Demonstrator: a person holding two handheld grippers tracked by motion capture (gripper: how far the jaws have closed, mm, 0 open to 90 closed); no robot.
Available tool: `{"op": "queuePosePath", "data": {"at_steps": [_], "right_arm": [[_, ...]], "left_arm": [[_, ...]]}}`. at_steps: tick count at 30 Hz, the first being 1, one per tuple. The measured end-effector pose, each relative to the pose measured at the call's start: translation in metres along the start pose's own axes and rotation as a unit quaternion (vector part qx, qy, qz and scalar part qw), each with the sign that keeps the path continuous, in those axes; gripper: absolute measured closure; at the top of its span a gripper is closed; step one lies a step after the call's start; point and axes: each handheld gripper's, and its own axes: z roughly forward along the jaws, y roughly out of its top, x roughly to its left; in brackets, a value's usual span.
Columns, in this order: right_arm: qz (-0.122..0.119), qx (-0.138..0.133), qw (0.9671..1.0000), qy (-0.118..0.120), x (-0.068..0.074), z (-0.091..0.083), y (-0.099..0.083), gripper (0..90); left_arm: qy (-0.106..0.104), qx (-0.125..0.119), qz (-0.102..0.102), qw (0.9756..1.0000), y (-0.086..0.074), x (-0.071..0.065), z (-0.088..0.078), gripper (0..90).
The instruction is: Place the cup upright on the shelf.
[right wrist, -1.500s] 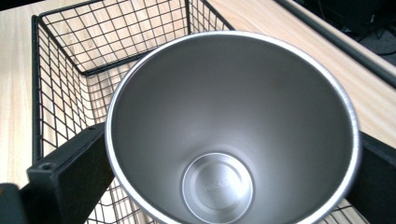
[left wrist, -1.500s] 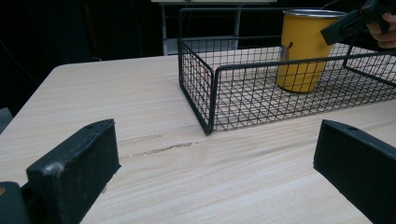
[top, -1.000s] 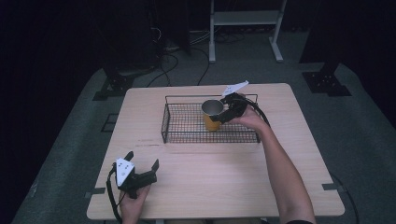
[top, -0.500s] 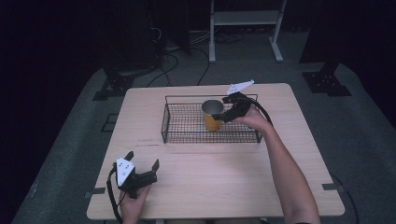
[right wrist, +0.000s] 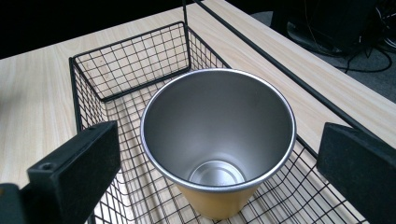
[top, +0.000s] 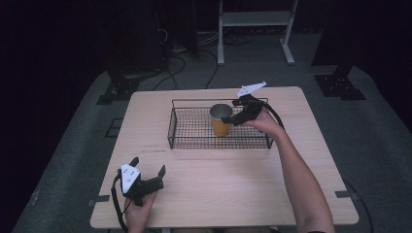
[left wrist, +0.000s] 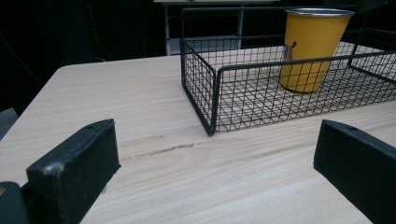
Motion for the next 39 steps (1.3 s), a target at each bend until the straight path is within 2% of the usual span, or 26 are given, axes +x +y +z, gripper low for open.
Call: {"op": "queuePosePath", "data": {"at_steps": [8,16,26,32,39], "right_arm": [[0.0,-0.003,1.0,0.0,0.001,-0.007,0.001,0.0],[0.0,-0.011,0.9999,-0.005,0.003,-0.021,-0.001,0.0],[-0.001,-0.014,0.9999,-0.002,0.007,-0.039,-0.006,0.0],[-0.002,-0.025,0.9997,0.001,0.01,-0.047,-0.01,0.0],[0.0,-0.018,0.9998,0.003,0.013,-0.054,-0.016,0.0]], "left_arm": [[-0.003,0.0,0.001,1.0,0.0,0.0,-0.001,0.0],[-0.003,0.001,0.002,1.0,0.0,0.0,-0.001,0.0],[-0.002,0.002,0.004,1.0,0.0,-0.001,-0.001,0.0],[-0.002,0.002,0.005,1.0,0.0,-0.001,-0.001,0.0],[-0.001,0.002,0.007,1.0,0.0,-0.001,-0.001,0.0]]}}
